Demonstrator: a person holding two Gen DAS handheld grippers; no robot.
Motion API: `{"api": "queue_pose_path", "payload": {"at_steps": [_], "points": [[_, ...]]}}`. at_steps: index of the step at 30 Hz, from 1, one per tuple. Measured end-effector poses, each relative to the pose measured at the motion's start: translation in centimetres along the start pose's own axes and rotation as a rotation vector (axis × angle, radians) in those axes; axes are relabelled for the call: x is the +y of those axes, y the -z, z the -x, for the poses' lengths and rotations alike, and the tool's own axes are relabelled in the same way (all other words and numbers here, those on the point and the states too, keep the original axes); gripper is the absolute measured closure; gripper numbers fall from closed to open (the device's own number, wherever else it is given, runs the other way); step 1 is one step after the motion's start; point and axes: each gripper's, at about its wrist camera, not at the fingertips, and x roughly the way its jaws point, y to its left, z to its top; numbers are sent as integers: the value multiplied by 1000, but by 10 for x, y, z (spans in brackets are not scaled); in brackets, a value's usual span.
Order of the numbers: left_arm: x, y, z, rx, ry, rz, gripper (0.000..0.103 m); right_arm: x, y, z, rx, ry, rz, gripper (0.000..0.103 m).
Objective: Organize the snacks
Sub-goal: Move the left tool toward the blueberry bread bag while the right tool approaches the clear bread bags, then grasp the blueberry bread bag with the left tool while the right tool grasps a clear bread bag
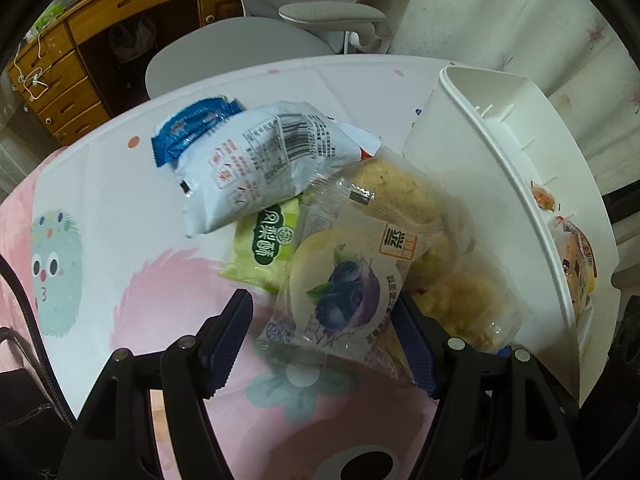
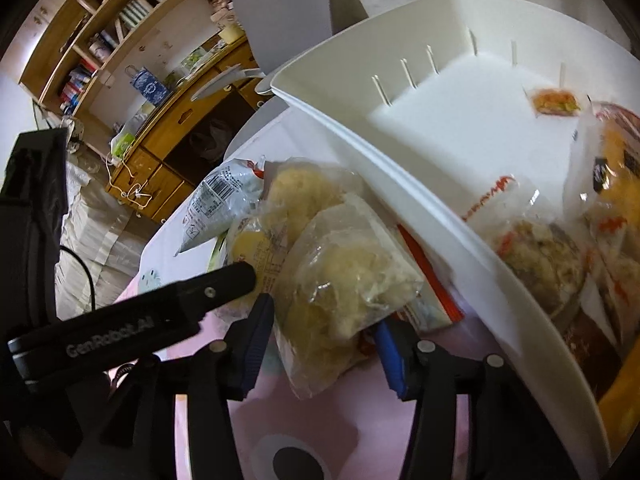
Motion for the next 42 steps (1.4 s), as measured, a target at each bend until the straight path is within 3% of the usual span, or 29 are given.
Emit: {"api": "queue_pose_path", "payload": {"at_steps": [8,18,30,42], "points": [[-3,-6,-19,5,16,45,34,6,-3,-2,6,17,57,55],[-8,1,-11,-42,2,44,53,7,-3,5,26,8,64,68],[-10,27,31,-77,-9,40,55,23,2,40,-14,9,160,70],[-18,84,89,-132,-5,60,55,36,38,101,-67,2,276,70]]}}
